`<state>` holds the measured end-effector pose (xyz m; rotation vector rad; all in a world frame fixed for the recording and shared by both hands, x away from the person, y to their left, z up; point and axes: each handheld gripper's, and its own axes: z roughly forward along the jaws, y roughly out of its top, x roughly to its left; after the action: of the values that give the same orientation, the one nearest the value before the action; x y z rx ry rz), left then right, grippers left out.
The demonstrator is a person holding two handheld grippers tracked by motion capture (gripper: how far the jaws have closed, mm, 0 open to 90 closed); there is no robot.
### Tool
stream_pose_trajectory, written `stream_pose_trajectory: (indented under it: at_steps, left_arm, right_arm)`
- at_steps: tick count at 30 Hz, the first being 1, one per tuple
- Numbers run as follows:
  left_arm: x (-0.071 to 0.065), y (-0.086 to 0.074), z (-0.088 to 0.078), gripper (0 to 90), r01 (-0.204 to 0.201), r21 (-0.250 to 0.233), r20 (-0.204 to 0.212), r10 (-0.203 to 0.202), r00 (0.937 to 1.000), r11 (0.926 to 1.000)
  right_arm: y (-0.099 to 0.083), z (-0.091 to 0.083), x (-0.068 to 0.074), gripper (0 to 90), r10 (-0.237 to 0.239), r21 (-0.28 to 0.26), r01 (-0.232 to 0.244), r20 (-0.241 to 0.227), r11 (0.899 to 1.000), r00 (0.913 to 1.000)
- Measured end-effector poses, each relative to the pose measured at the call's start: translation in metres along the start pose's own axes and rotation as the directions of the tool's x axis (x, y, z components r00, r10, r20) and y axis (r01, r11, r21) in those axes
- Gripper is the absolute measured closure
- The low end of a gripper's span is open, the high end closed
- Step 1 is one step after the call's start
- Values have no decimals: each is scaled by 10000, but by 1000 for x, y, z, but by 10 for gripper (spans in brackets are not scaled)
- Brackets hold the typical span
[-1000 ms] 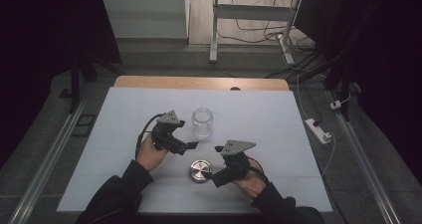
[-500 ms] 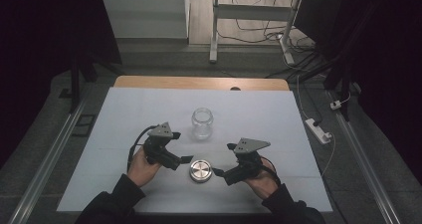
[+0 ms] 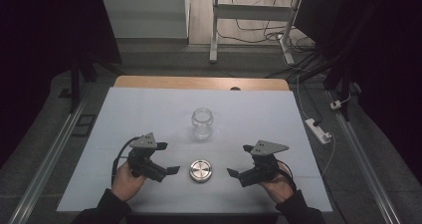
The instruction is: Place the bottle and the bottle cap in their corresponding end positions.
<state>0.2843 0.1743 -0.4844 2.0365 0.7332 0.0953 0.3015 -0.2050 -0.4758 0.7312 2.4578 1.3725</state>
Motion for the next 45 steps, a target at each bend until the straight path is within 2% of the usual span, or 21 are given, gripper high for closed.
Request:
stream_pose_trajectory:
  at_steps: [12, 21, 27, 34, 36, 41, 42, 45]
  left_arm:
    - [-4, -25, -29, 0, 420, -332, -497, -436, 9978, 9986]
    - [-6, -49, -50, 0, 876, -529, -1104, -930, 9895, 9948]
    - [-4, -67, -64, 0, 1327, -560, -1593, -1401, 9772, 9896]
    - [-3, -89, -75, 0, 1951, -533, -2047, -2020, 9578, 9793]
    - [-3, -93, -77, 0, 2001, -450, -2180, -2051, 9541, 9787]
    - [-7, -103, -78, 0, 2185, 89, -2728, -2078, 9393, 9758]
    - [-7, -103, -78, 0, 2218, 69, -2825, -2109, 9358, 9751]
    - [-6, -104, -80, 0, 2341, 33, -2800, -2239, 9335, 9722]
  right_arm:
    - [-19, -36, -15, 0, 731, -352, -705, 781, 9969, 9943]
    - [-35, -58, -23, 0, 1113, -358, -1069, 1578, 9936, 9812]
    - [-48, -68, -25, 0, 1344, -156, -1341, 2062, 9908, 9692]
    - [-61, -80, -26, 0, 1576, 102, -1653, 2484, 9862, 9558]
    - [-65, -84, -26, 0, 1673, 162, -1773, 2564, 9840, 9520]
    - [-75, -92, -27, 0, 1907, 353, -2083, 2763, 9774, 9420]
    - [-78, -92, -27, 0, 1946, 448, -2151, 2783, 9756, 9406]
    - [-79, -95, -28, 0, 2119, 312, -2296, 2808, 9728, 9361]
